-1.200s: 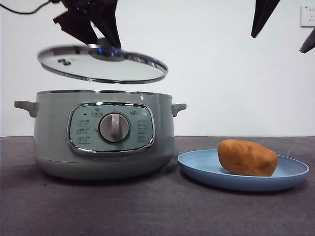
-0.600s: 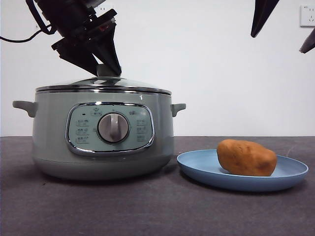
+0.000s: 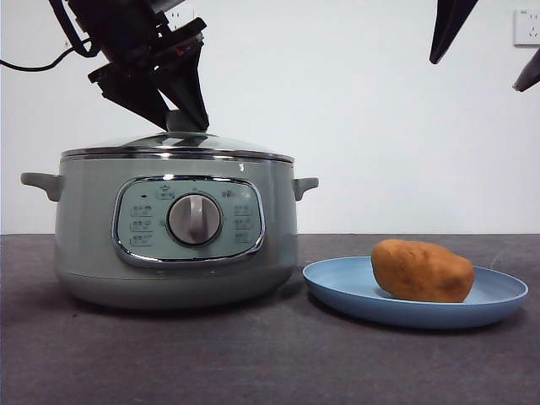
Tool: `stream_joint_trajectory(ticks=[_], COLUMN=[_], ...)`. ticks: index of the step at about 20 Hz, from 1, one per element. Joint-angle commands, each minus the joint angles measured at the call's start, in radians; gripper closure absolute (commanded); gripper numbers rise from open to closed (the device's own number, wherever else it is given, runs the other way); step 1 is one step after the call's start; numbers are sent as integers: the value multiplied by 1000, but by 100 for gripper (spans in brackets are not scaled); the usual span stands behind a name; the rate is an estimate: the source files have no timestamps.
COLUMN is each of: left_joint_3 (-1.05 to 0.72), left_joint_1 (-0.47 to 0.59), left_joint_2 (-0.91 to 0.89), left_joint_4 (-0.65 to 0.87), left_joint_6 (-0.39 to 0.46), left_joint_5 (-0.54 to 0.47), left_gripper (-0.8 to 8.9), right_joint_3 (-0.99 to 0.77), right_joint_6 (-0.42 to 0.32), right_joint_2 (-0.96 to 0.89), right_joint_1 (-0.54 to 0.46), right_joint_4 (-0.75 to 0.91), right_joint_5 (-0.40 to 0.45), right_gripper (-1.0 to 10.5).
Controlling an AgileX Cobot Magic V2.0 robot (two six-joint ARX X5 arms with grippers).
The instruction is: Take the potato out from the steamer,put the potato on the plate,close the lid
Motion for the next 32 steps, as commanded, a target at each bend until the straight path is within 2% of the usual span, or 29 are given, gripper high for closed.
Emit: stream_joint_trajectory(ticks=[1,2,3,9,14,16,19,22,25,29,30,32], left_joint_3=[-21,-21,-21,11,172,278,434,495,494,494,495,494], left_joint_1=[-8,-8,-8,-8,-8,-8,-8,-9,-9,-9,-9,-9], left_joint_2=[19,19,19,15,0,-8,-45,-137,-235,-300,-303,-304], left_joint_4=[-15,-13,-14,-14,-85,-133,-206,-240,-290,-357,-365,-384], left_joint_6=[-44,-45,-45,-63,-66,-66,-67,-69,-71,-63,-62,-62], left_joint_5=[-6,-8,-8,-9,-50,-76,-76,25,147,180,180,180], left_gripper=[653,542,490,485,486,486,486,486,486,487,501,539], right_joint_3=[-1,-1,-1,-1,6,30,101,164,193,193,193,193], right_joint_6=[7,7,7,7,1,-40,-65,-65,-65,-64,-64,-65], right_joint_2=[-1,-2,-2,-3,-13,-26,-63,-119,-185,-243,-246,-249], right_joint_1=[0,0,0,0,0,0,0,0,0,0,0,0], right_joint_4=[2,1,1,1,6,6,5,6,10,21,20,14], right_joint_5=[-1,-1,-1,-1,-4,-51,-152,-262,-276,-282,-282,-282], right_gripper=[414,414,414,414,414,414,414,414,414,417,439,605])
